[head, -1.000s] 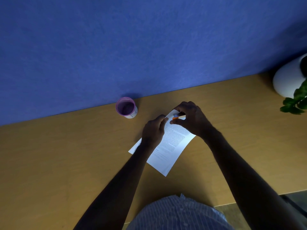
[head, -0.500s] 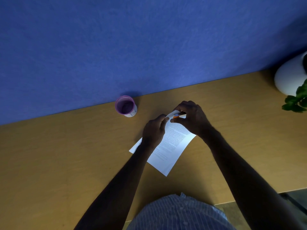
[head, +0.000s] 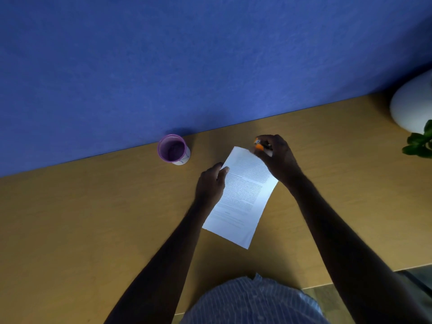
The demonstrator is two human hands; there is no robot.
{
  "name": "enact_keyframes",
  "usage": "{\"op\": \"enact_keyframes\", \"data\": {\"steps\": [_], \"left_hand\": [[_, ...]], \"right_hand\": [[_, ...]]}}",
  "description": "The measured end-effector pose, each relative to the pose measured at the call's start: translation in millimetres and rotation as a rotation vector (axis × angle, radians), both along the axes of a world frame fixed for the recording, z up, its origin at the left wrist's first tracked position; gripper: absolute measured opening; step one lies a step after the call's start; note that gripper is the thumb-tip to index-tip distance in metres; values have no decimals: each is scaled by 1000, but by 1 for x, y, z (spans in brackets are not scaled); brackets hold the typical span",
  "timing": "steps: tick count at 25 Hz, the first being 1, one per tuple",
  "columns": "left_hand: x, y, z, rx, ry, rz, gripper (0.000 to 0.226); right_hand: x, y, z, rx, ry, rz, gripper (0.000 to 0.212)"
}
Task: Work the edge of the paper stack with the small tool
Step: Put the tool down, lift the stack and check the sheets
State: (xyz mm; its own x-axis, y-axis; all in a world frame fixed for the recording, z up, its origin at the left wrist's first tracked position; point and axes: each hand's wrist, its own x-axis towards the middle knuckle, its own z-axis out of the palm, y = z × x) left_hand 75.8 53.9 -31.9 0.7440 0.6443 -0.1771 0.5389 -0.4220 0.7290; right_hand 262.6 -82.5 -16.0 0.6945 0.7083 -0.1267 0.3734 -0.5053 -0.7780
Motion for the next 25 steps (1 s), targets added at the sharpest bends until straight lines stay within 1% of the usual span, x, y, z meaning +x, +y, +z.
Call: {"op": "enact_keyframes", "data": {"steps": [2,4,6,9,11,13,16,19,21,22,23,24,25], "left_hand": [[-1,2,-8,-75,46,64,29],[-4,4,-15,-129,80,102,27],[-7,6,-21,-145,84,116,26],[-10,7,-28,-109,79,121,30],[-11,6,-28,-120,72,106,32],[-11,6,-26,-136,61,90,32],[-11,4,-24,-140,50,70,32],[-11,0,-19,-141,50,63,30],[-13,-2,-11,-149,8,62,22],[-14,-4,-6,-151,-19,64,22],[-15,-5,-1,-157,-41,65,22],[-16,-7,5,-157,-54,71,21],[-18,-11,13,-162,-66,76,21]], "right_hand": [[11,-5,-20,-106,-18,-116,36],[21,-7,-38,-238,-3,-169,38],[27,-8,-51,-305,-57,-201,36],[34,-10,-62,-314,-170,-286,31],[38,-9,-66,-326,-231,-328,31],[42,-8,-70,-350,-277,-320,32],[47,-10,-71,-361,-267,-275,37],[46,-15,-66,-289,-229,-304,44],[38,-24,-58,-170,-189,-362,44],[31,-29,-52,-94,-140,-432,41],[21,-33,-48,-3,-49,-539,37],[8,-38,-42,101,89,-670,33],[-10,-44,-35,215,271,-788,31]]}}
